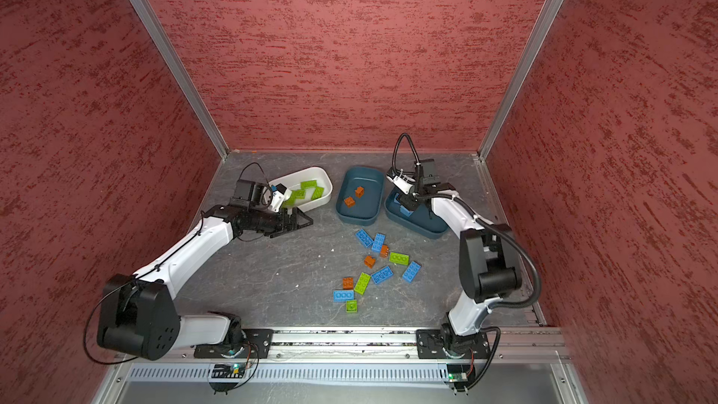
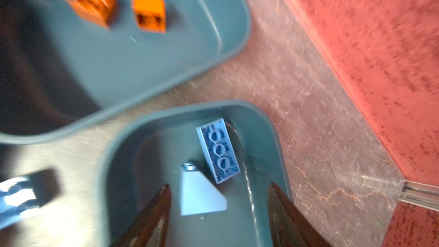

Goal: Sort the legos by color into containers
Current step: 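Return the right gripper to the pile and grasp another blue brick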

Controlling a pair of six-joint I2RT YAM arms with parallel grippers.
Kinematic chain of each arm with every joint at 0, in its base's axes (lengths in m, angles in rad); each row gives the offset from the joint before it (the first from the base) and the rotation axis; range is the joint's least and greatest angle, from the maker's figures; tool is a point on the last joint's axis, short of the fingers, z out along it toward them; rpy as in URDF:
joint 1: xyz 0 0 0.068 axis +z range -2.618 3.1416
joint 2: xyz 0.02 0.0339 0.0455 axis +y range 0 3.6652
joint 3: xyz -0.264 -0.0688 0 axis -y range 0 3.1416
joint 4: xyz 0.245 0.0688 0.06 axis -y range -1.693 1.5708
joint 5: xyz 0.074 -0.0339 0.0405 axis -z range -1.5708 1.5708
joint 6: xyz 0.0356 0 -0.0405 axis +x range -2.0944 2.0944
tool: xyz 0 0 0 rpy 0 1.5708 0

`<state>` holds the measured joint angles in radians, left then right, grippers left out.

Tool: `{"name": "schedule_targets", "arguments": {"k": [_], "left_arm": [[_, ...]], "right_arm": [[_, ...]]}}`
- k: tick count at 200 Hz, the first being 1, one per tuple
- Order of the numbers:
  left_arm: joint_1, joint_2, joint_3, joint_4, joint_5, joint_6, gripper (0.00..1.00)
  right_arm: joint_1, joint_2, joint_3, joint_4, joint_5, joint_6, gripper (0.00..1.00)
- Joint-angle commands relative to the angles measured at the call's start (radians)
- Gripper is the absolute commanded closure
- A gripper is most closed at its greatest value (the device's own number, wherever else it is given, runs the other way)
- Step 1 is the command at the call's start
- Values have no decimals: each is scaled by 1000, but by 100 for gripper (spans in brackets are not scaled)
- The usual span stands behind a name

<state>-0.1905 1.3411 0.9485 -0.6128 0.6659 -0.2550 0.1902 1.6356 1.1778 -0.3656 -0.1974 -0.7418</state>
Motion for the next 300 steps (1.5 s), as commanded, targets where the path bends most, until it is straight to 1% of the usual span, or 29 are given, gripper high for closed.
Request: {"name": "schedule_targets", "arguments": {"k": [1, 10, 17, 31, 33, 52, 65, 79, 101, 142, 190, 222, 260, 300], "left_arm": [[6, -6, 21, -17, -12, 20, 2], [8, -10, 19, -22, -12, 23, 2], [10, -15, 16, -26, -14, 25, 2], [17, -26, 10, -30, -13, 30, 2], [18, -27, 10, -31, -12, 30, 2], [29, -36, 7, -41, -14, 36, 1], [35, -41, 0, -39, -12, 36, 1], [40, -44, -9, -35, -12, 33, 1], [40, -52, -21, -31, -13, 25, 1], [52, -89, -41, -35, -14, 25, 1], [59, -94, -57, -14, -7, 18, 1], [59, -89, -47, -19, -6, 25, 1], [65, -94, -49, -28, -6, 37, 1], [74, -99, -53, -38, -5, 50, 1]], "right_arm": [[60, -137, -68, -68, -133, 76, 32], [87, -176, -108, -79, -151, 103, 31], [112, -233, -144, -86, -159, 124, 31], [165, -287, -203, -102, -167, 150, 30], [173, -294, -210, -108, -166, 172, 30], [239, -322, -264, -133, -147, 224, 30], [278, -326, -301, -99, -137, 255, 30], [322, -302, -323, -33, -108, 304, 30], [348, -218, -292, 26, -81, 404, 30], [392, -102, -292, 150, 0, 497, 32], [423, -4, -284, 214, 51, 519, 35], [441, 40, -255, 221, 69, 503, 40], [453, 94, -210, 175, 90, 503, 46], [464, 124, -195, 111, 125, 496, 48]]}}
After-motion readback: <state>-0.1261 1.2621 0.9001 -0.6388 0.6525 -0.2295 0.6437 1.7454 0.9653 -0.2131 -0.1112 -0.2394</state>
